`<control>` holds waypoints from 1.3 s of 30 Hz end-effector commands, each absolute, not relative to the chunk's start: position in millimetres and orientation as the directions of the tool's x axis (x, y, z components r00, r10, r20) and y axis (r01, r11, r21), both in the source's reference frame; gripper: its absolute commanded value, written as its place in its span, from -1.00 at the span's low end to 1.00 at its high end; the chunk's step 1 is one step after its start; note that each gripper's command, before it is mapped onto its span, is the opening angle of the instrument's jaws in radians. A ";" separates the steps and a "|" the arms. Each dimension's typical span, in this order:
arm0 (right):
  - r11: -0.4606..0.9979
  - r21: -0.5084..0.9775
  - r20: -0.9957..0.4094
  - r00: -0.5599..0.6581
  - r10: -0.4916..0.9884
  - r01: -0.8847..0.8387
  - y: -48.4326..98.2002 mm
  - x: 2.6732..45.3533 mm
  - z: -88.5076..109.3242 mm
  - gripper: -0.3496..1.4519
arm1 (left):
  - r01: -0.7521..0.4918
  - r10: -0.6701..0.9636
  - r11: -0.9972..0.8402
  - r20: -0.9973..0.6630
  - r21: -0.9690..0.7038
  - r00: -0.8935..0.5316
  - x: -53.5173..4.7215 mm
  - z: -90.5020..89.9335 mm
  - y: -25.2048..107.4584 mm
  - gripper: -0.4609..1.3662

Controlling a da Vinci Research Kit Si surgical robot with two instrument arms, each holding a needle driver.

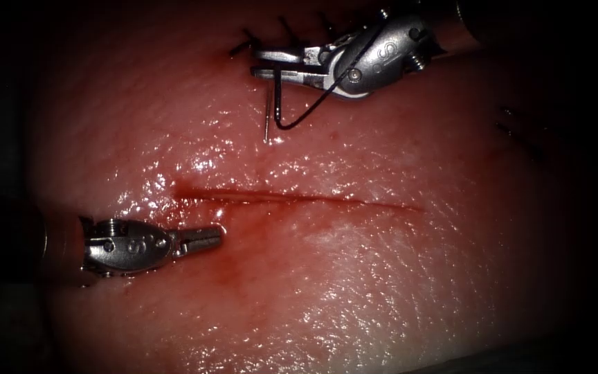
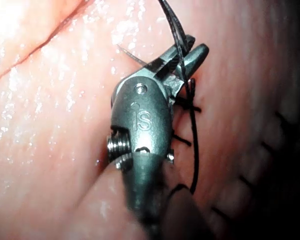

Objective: Wound Closure
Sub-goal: Insert needle into skin above wound with right needle driver

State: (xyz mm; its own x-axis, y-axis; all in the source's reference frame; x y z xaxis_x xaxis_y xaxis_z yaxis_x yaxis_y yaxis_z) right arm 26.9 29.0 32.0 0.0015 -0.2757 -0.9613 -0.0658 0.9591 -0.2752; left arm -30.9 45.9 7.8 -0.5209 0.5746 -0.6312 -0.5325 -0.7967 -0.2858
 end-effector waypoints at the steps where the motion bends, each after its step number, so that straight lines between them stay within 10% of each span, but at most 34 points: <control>1: 0.958 -0.278 -0.961 0.000 -0.278 -0.074 29.1 27.0 31.9 -1.00 | -0.527 0.575 -0.798 -0.631 -0.292 -0.521 -30.9 7.8 45.9 -0.88; 39: 0.938 -0.344 -0.937 -0.050 -0.345 -0.038 27.3 31.3 32.0 -1.00 | -0.524 0.560 -0.805 -0.647 -0.279 -0.517 -30.8 7.0 46.3 -0.88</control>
